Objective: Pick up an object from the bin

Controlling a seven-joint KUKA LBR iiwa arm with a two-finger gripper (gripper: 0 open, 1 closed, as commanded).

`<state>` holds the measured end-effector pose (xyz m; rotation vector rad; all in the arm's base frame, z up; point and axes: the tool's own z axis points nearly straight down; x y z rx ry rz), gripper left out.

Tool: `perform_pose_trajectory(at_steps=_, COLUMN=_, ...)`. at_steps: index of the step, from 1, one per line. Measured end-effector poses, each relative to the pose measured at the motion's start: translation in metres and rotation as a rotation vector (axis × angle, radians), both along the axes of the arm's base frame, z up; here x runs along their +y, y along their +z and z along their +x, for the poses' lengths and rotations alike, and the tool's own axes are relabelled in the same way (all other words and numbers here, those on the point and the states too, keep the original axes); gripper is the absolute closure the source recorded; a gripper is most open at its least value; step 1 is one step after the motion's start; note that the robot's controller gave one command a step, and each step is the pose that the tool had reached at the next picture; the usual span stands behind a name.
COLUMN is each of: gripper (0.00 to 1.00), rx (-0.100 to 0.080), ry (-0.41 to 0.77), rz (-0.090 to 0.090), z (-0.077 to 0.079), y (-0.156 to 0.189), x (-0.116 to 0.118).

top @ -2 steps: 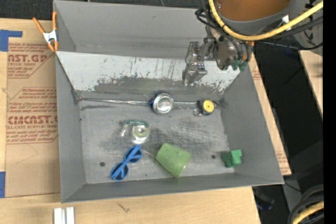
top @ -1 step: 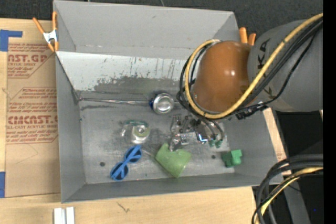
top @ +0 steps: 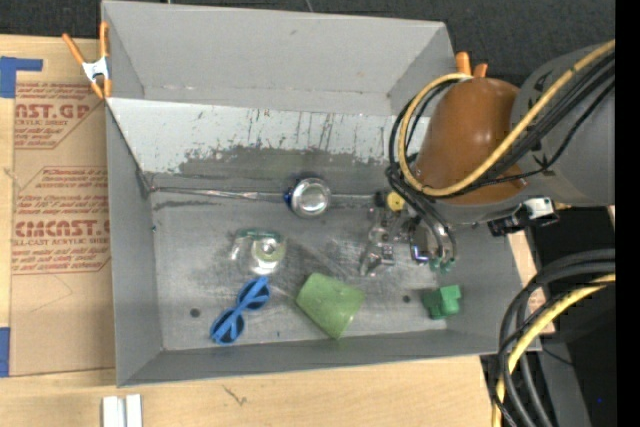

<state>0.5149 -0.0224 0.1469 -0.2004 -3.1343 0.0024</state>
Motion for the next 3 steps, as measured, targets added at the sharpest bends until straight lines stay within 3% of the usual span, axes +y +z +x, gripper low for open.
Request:
perform_pose_trajectory(at_steps=1, gripper=1.00, rx=0.000, ry=-0.073, rz=0.001, z=0.018, y=-0.034, x=-0.024)
perform_pose_trajectory(at_steps=2, gripper=1.00, rx=-0.004, ry=-0.239, rz=0.001, z=0.048, y=-0.029, x=-0.037)
perform_pose_trajectory(at_steps=3, gripper=0.00, rx=-0.003, ry=-0.239, rz=0.001, z=0.048, y=-0.029, x=-0.036)
